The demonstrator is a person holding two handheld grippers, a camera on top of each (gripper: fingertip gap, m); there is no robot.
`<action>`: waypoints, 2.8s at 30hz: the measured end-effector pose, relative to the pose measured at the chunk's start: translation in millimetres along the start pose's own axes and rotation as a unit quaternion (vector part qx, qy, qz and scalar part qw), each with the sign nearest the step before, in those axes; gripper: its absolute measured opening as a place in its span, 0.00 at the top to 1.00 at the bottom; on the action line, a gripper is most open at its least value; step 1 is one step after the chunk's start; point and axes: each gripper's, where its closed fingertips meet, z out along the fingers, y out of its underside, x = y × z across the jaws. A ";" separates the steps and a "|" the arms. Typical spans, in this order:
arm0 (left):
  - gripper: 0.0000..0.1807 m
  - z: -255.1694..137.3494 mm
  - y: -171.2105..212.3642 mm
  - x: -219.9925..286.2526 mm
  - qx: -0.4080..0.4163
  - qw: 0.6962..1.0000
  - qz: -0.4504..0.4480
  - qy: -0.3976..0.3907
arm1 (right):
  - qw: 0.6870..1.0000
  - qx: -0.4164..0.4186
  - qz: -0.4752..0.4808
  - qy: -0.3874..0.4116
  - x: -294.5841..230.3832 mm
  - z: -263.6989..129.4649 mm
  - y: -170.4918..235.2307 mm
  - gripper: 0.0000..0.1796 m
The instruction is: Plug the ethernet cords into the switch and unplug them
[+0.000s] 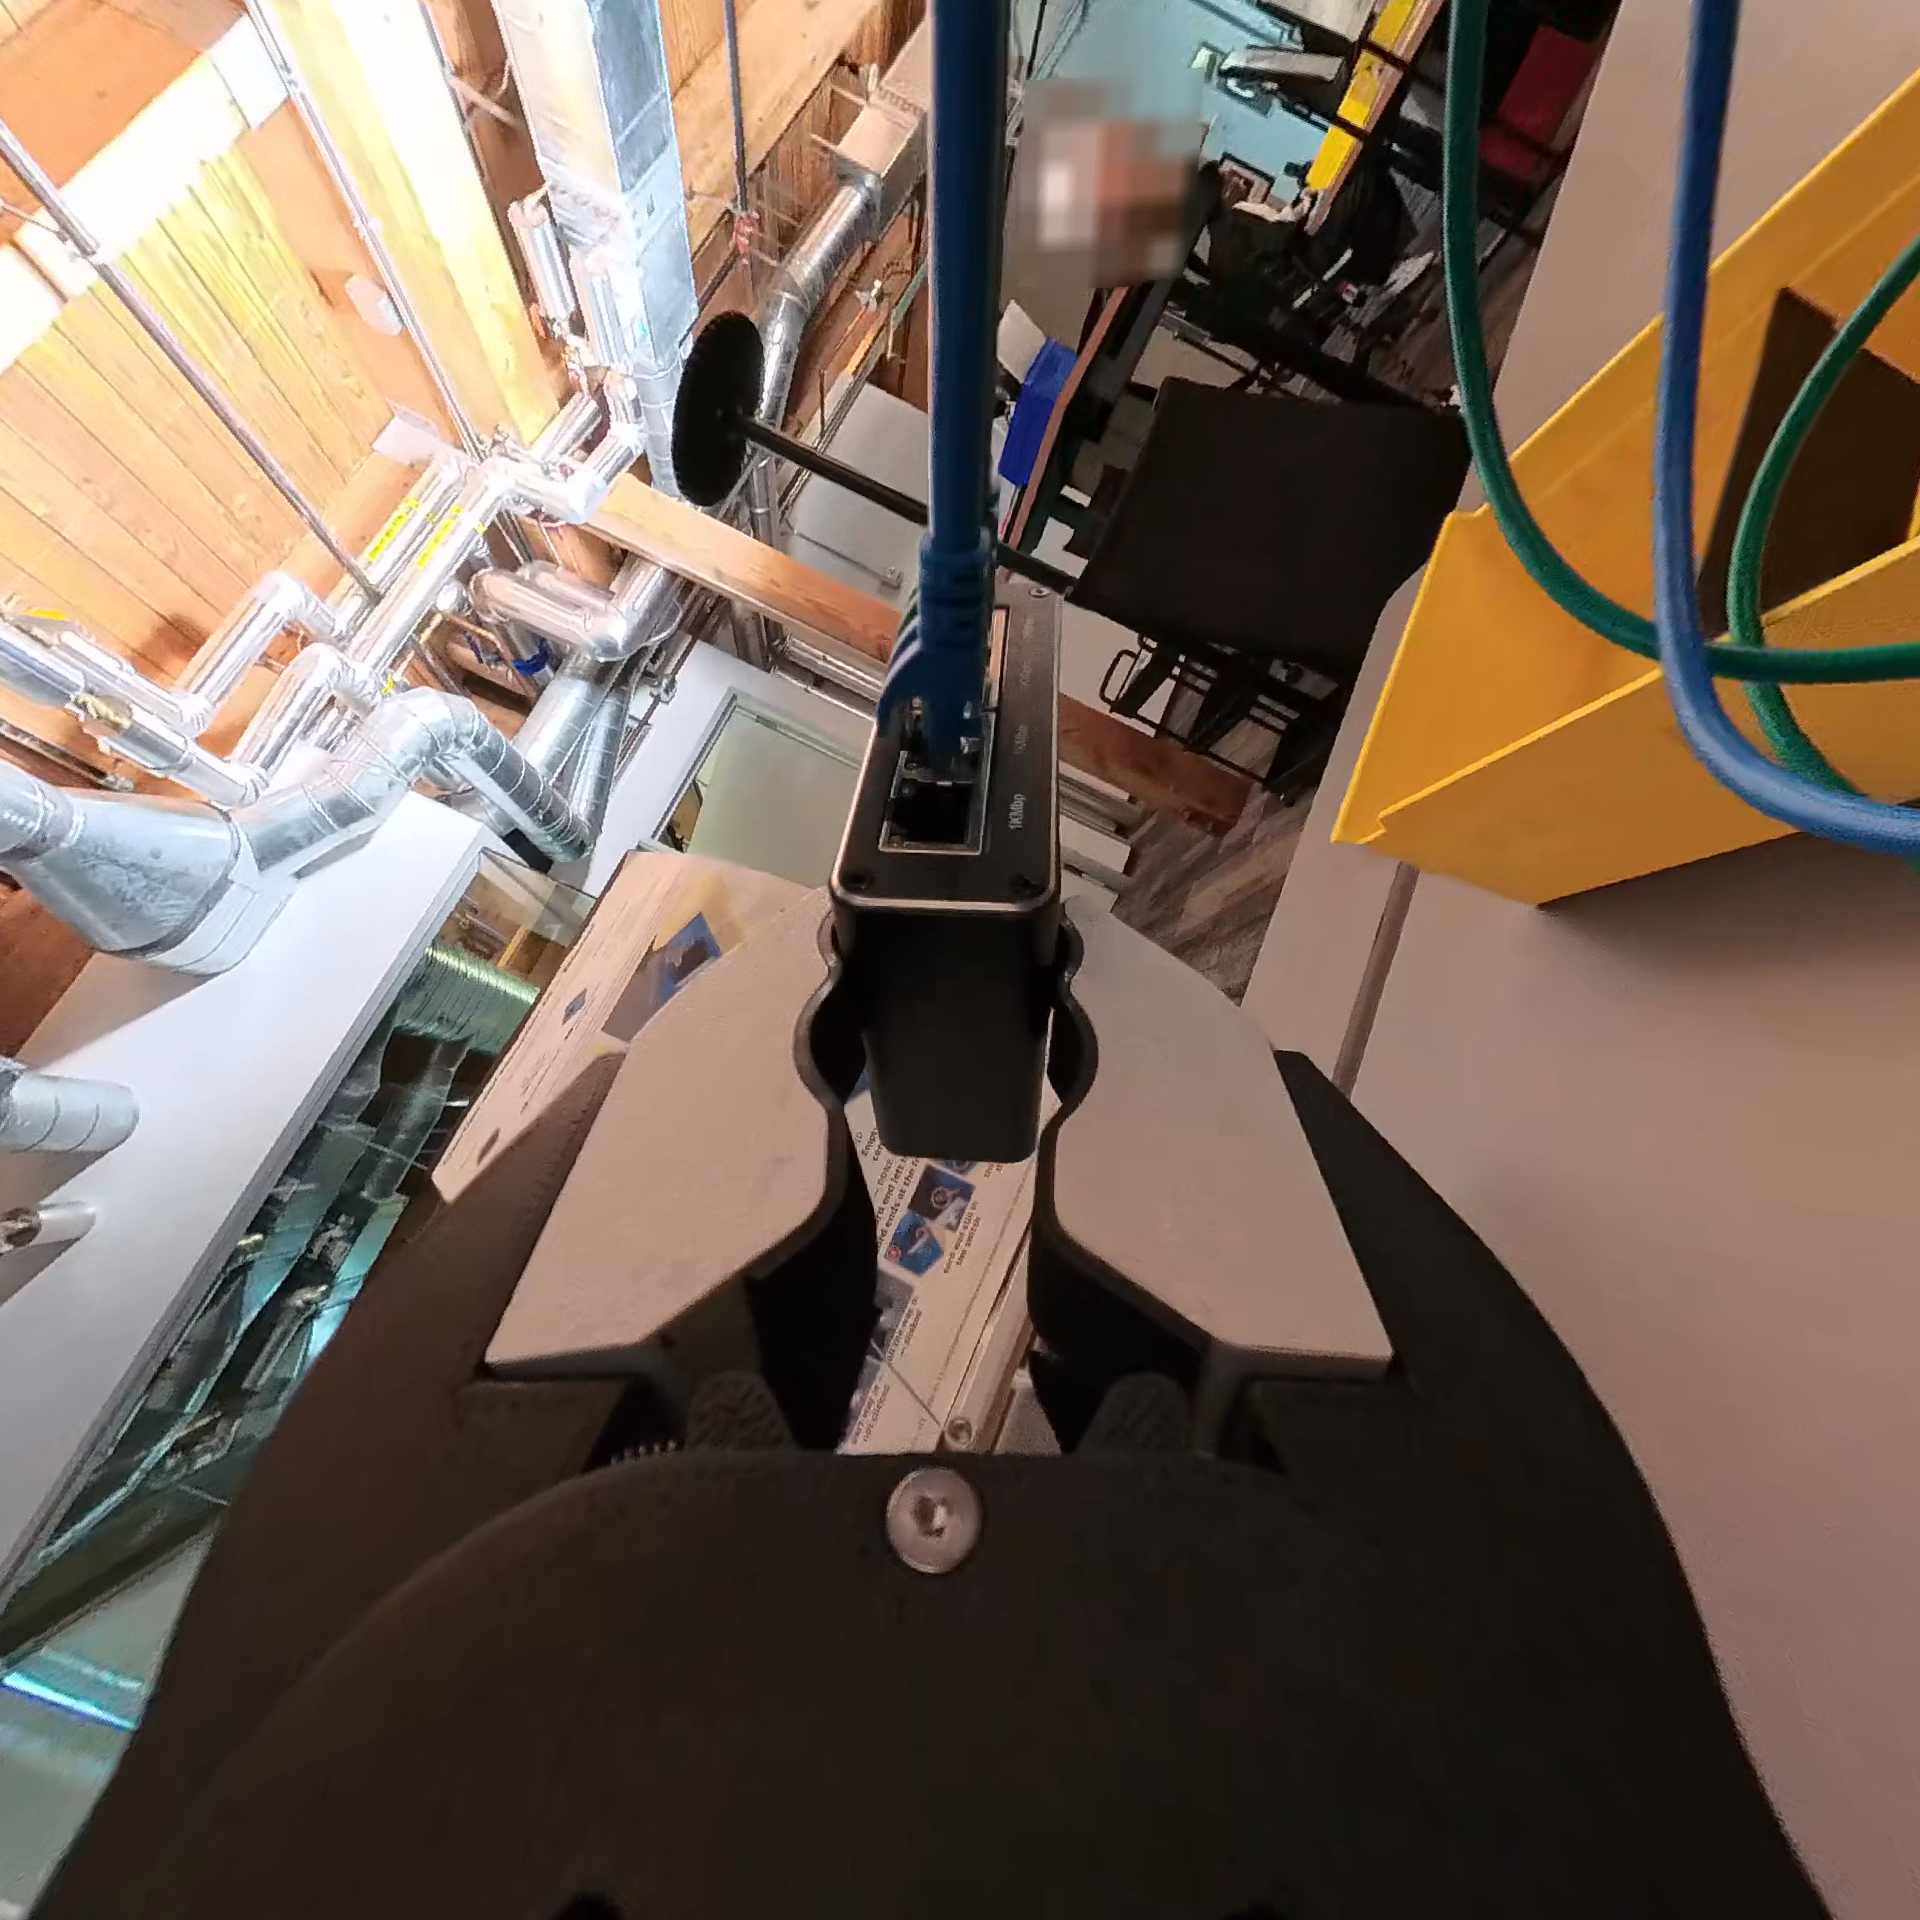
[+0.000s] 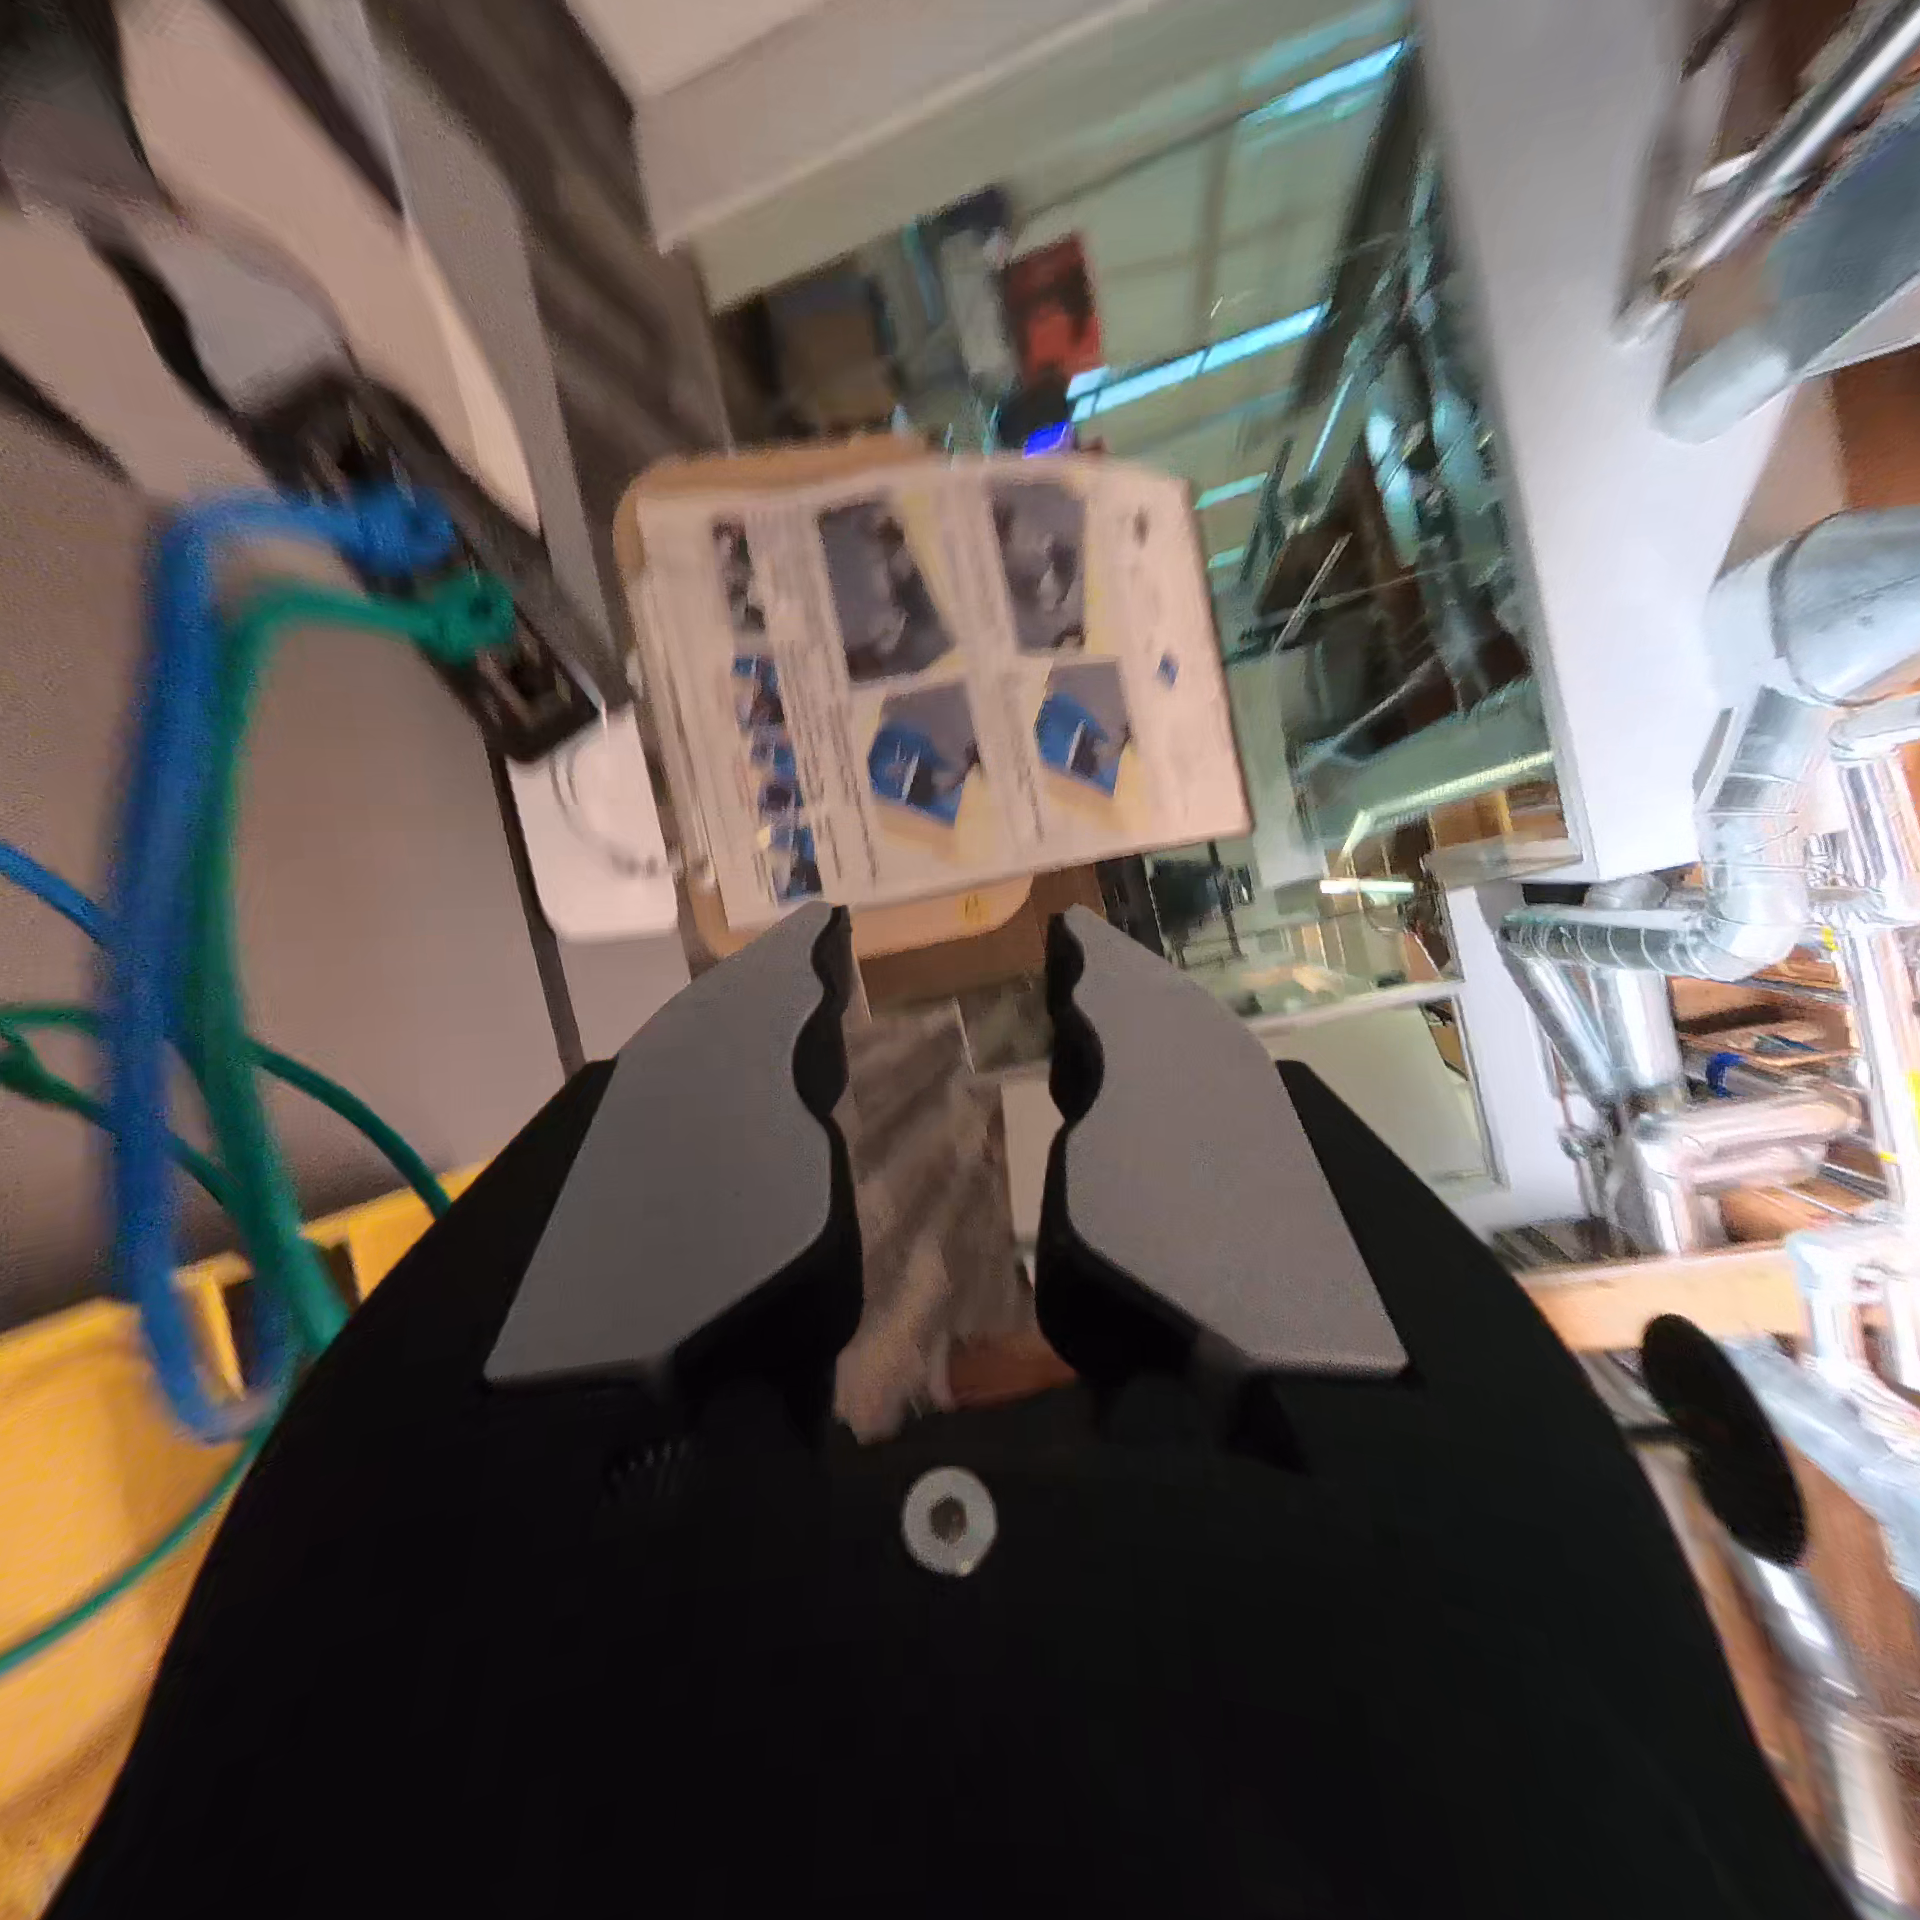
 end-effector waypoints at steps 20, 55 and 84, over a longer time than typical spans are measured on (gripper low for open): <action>0.82 0.8 1.0 -4.3 -0.041 0.998 0.044 -0.010 | 0.962 -0.089 -0.212 -0.146 -114.3 61.6 -47.5 0.90; 0.82 -4.7 -5.4 -17.9 -0.030 0.997 0.063 -0.044 | 0.960 -0.060 -0.255 -0.103 -105.7 74.3 -50.7 0.90; 0.82 2.9 11.6 -20.8 -0.050 0.995 0.039 -0.074 | 0.929 -0.117 -0.300 -0.184 -114.5 84.0 -51.8 0.92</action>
